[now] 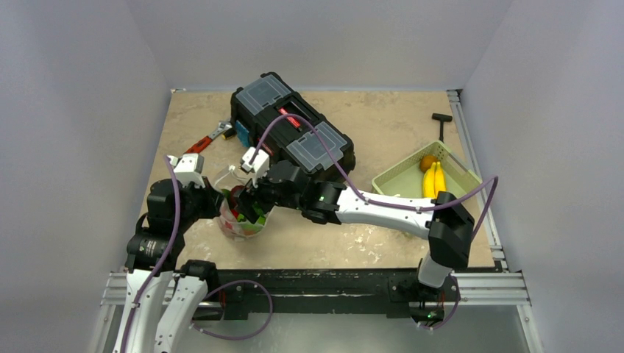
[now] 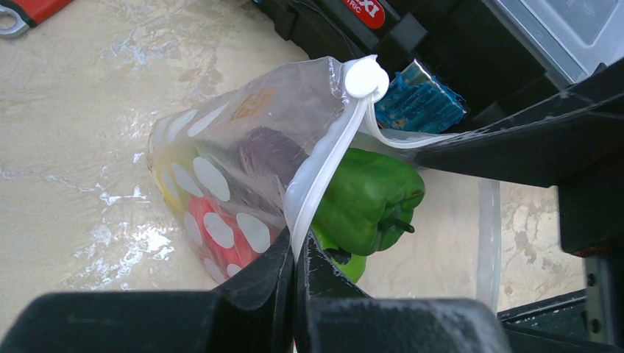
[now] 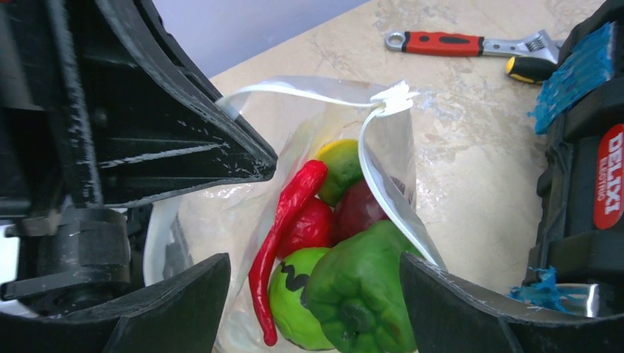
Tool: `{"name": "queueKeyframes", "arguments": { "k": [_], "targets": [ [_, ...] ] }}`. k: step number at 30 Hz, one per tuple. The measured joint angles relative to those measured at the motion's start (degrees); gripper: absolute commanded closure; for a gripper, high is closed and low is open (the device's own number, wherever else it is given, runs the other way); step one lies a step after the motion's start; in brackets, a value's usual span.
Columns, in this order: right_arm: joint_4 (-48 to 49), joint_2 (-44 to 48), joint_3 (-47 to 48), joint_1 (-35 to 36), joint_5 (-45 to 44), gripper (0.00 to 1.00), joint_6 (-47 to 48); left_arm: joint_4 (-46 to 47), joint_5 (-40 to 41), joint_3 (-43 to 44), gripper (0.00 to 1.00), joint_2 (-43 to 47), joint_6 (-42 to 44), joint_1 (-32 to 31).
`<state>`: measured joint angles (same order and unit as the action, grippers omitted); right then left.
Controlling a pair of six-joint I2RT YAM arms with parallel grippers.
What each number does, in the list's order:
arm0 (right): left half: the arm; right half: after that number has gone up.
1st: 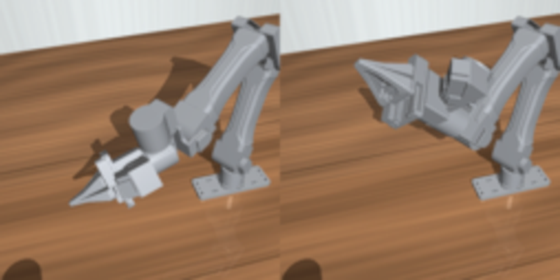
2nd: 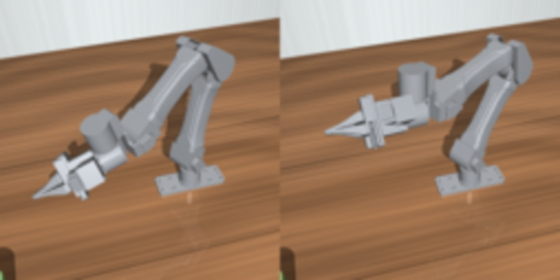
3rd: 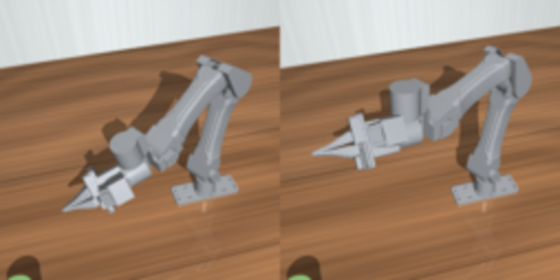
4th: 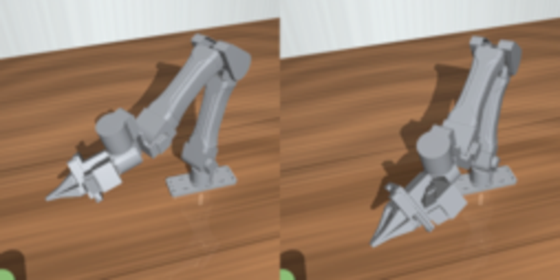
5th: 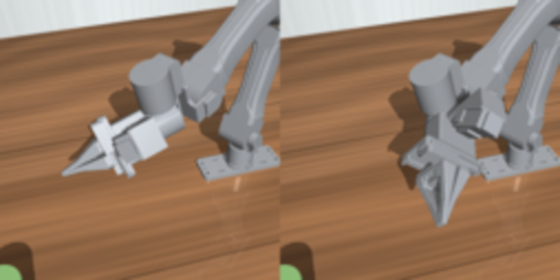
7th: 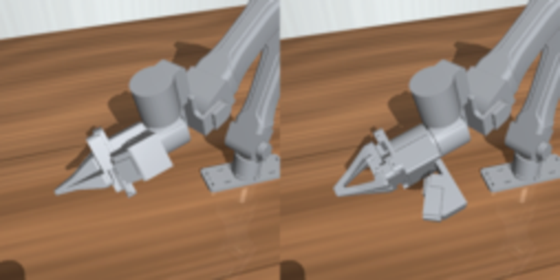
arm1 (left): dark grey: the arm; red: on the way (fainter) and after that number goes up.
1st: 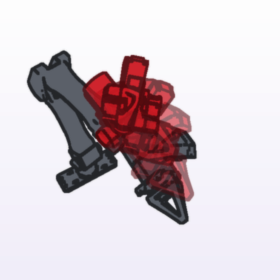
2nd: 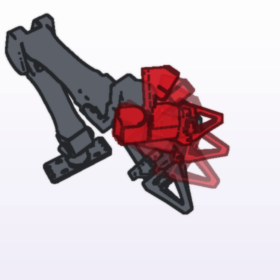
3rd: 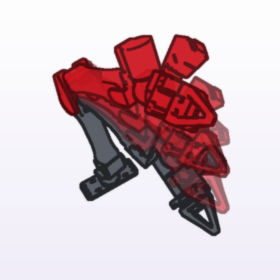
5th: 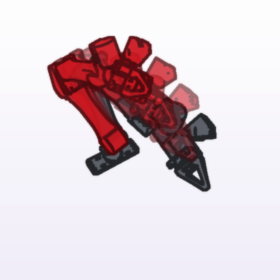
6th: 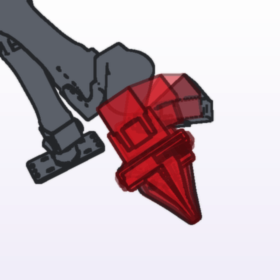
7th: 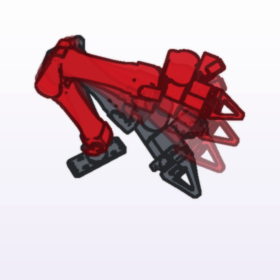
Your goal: Place the food in the zip-top bag and seal the zipper
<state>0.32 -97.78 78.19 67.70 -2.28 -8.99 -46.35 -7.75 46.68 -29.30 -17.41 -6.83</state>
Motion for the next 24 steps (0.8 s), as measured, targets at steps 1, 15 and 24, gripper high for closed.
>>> {"name": "queueKeyframes", "arguments": {
  "k": [1, 15, 24],
  "targets": [
    [-0.1, 0.5, -0.2, 0.0, -0.1, 0.16, 0.0, 0.0, 0.0, 0.0, 1.00, 0.0, 0.0, 0.0],
    [-0.4, 14.7, -8.2, 0.0, -1.0, 0.16, -0.1, 0.0, 0.0, 0.0, 1.00, 0.0, 0.0, 0.0],
    [5.0, 21.6, -20.9, 0.1, 0.3, 0.17, -8.2, 0.0, 0.0, 0.0, 1.00, -0.1, 0.0, 0.0]
  ]
}}
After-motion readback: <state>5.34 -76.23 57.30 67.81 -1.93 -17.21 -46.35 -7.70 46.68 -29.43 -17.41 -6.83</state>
